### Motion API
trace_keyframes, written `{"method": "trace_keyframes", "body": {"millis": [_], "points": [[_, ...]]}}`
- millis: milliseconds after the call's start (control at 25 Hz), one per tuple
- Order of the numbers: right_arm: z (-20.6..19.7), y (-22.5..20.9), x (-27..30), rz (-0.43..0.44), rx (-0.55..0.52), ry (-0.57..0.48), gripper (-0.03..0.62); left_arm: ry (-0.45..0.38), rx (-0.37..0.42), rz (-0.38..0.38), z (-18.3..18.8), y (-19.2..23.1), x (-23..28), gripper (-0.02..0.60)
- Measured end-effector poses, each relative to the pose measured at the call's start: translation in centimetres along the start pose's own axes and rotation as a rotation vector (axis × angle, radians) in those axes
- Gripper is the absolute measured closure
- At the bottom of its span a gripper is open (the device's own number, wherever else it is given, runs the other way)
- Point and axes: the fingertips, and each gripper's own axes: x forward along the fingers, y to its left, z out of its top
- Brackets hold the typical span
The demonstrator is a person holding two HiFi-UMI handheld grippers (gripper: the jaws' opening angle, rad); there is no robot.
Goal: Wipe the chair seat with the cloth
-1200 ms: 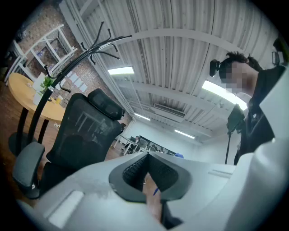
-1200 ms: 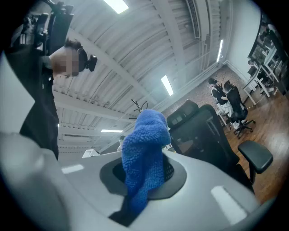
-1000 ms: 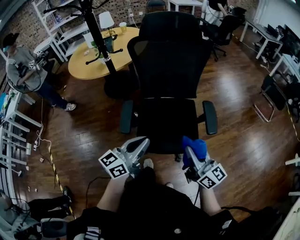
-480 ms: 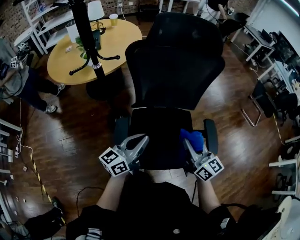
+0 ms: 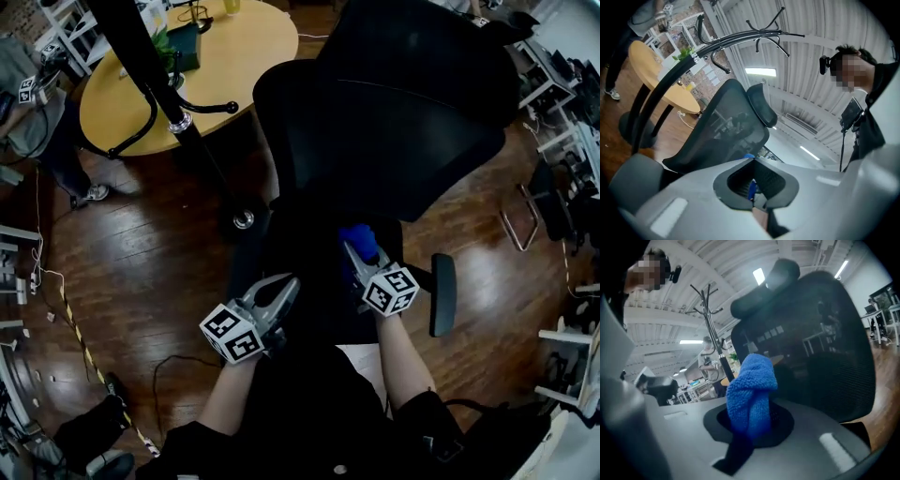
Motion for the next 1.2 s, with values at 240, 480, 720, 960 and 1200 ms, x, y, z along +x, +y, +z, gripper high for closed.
{"method": "trace_keyframes", "body": {"millis": [240,480,720,960,1200], "points": [[-14.8,-5.2,15.1,0.065,-0.031,0.262,0.559,-0.043,-0.094,0.118,-3.8,7.8,-0.4,0.589],[-24.4,-6.4,22.3,0.045,-0.045,0.469,0.559,-0.055,-0.166,0.155,-6.5,10.5,0.1,0.591],[-25.8,-6.3,22.4,0.028,-0.076,0.461,0.559,-0.042,-0.15,0.144,-7.2,9.7,-0.1,0.589],[-25.4,-12.7,17.2,-0.132,-0.086,0.482,0.559,0.006,-0.131,0.142,-8.4,8.8,0.7,0.59],[-24.2,-21.8,7.7,-0.345,-0.056,0.479,0.559,0.062,-0.104,0.11,-10.0,6.9,1.6,0.59]]}}
